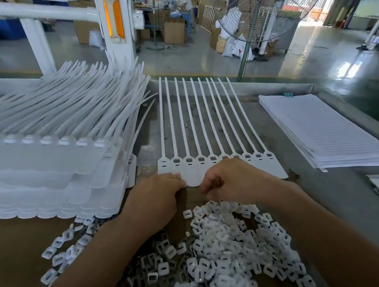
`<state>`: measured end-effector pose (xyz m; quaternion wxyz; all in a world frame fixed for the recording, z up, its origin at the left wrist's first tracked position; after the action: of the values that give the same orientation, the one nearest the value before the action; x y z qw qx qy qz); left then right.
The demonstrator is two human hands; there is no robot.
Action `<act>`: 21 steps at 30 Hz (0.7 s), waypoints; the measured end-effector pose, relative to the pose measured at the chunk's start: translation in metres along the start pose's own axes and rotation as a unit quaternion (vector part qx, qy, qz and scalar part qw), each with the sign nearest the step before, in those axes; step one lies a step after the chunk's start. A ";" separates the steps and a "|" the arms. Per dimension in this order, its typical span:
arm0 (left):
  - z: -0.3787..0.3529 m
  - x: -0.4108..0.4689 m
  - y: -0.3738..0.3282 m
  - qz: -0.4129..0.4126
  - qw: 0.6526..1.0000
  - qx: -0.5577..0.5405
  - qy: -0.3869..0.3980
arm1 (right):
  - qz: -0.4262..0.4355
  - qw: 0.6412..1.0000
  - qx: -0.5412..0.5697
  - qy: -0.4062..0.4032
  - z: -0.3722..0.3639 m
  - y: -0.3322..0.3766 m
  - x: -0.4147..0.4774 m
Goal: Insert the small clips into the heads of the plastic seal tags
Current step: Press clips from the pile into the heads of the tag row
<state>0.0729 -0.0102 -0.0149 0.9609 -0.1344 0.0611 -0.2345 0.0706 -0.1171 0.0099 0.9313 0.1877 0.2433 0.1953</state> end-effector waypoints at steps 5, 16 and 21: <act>-0.001 0.001 0.002 0.010 1.000 -0.007 0.009 | -0.023 0.999 0.006 0.023 -0.007 -0.009 0.000; 0.000 0.001 0.002 0.000 1.000 -0.008 -0.002 | 0.020 0.995 0.094 -0.032 0.006 -0.010 0.003; 0.001 0.000 0.002 -0.003 1.000 -0.003 -0.017 | 0.011 0.986 0.129 -0.105 0.019 -0.011 0.028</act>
<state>0.0744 -0.0080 -0.0146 0.9607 -0.1410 0.0448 -0.2349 0.1061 -0.1181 0.0095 0.9175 0.3286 0.1651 0.1517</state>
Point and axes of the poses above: each hand's wrist, its own x-axis towards the middle knuckle, its own z-axis out of the back of the hand, y = z × x, the point moved 8 cm from there along x, towards the middle knuckle, and after that the axes turned 11 degrees about y, right-handed, at the moved point
